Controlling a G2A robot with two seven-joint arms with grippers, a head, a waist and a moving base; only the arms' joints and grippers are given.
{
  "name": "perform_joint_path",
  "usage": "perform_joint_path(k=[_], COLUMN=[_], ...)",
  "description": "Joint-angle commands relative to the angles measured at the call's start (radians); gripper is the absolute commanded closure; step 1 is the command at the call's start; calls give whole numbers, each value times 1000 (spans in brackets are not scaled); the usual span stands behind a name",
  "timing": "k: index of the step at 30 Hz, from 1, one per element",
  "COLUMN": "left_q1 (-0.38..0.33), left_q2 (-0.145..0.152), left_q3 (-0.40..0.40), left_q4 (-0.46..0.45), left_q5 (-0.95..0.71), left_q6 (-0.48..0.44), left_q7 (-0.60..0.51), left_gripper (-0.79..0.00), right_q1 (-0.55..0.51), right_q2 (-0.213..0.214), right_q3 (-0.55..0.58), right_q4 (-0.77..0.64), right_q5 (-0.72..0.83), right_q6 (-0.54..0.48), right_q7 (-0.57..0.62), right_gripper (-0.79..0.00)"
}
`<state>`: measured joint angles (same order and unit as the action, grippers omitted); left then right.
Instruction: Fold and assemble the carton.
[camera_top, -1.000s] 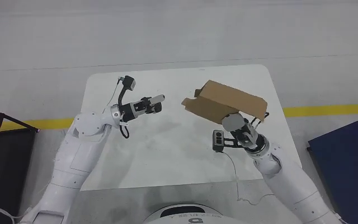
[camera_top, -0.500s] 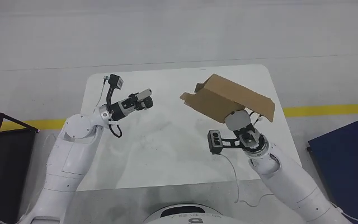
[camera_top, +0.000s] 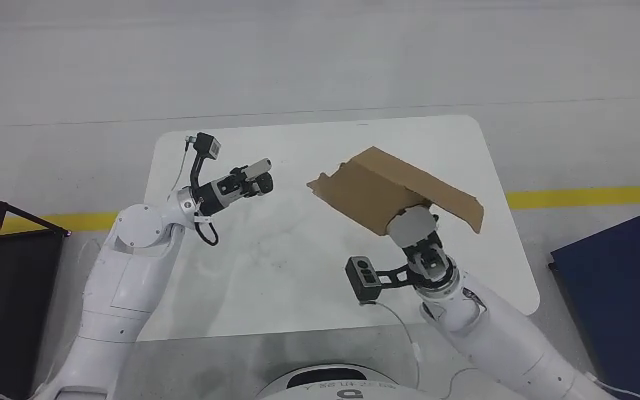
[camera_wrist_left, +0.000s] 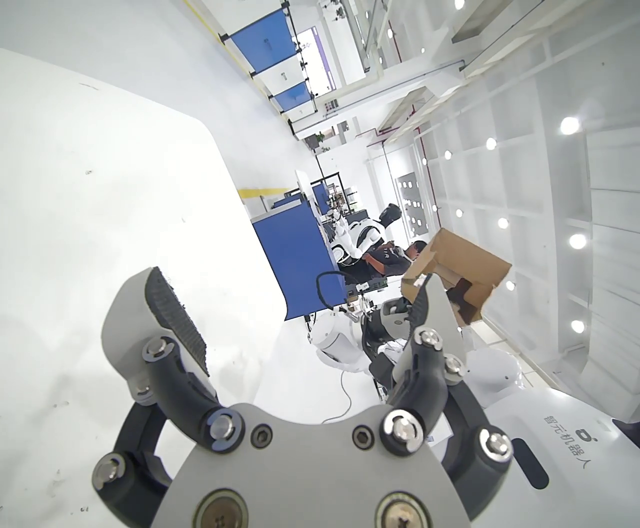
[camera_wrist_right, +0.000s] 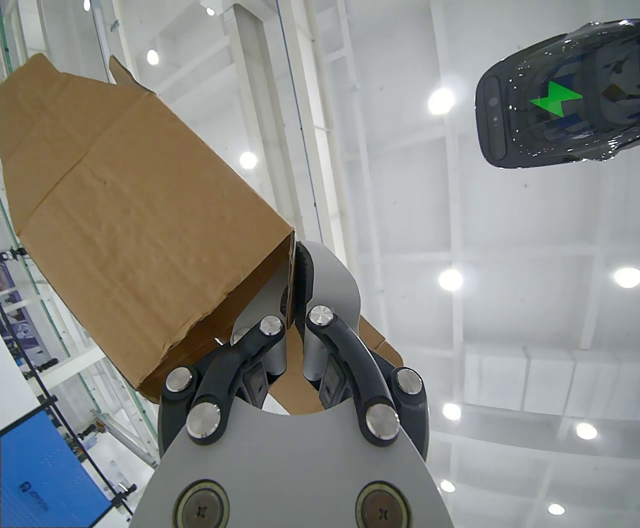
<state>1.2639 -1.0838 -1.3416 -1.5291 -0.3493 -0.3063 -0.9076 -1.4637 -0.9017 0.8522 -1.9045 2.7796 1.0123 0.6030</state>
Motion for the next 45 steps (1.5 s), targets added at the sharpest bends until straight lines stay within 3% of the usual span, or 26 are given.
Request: perform_joint_path(k=[1, 11, 20, 23, 25, 30, 31, 34, 41, 45], left_q1=[0, 0, 6, 0, -15, -88, -105, -146, -216, -247], left_q2=[0, 0, 0, -2, -9, -34, -39, -57, -105, -122], left_q3=[0, 0, 6, 34, 66, 147, 165, 217, 321, 344], left_q4=[0, 0, -1, 20, 43, 142, 165, 247, 390, 431], left_q5=[0, 0, 8, 46, -21, -353, -405, -549, -731, -753], left_q6=[0, 0, 6, 10, 8, 59, 71, 117, 131, 111], left_q7=[0, 0, 8, 3, -39, -269, -328, -451, -609, -628], left_gripper=[-785, -785, -785, -785, -785, -785, -733, -468, -409, -385], right_q1=[11, 57, 55, 50, 40, 47, 49, 64, 84, 82], right_q2=[9, 56, 59, 54, 50, 38, 34, 26, 18, 13], right_q3=[-30, -97, -97, -70, -68, -116, -126, -138, -130, -131], right_q4=[-21, -125, -124, -97, -67, -27, -31, -22, 15, 26], right_q5=[40, 288, 292, 247, 201, 292, 292, 292, 292, 292], right_q6=[0, 0, 0, -62, -92, 0, 0, 0, 0, 0], right_q7=[-44, -201, -204, -212, -243, -320, -308, -279, -286, -280], right_gripper=[0, 0, 0, 0, 0, 0, 0, 0, 0, 0])
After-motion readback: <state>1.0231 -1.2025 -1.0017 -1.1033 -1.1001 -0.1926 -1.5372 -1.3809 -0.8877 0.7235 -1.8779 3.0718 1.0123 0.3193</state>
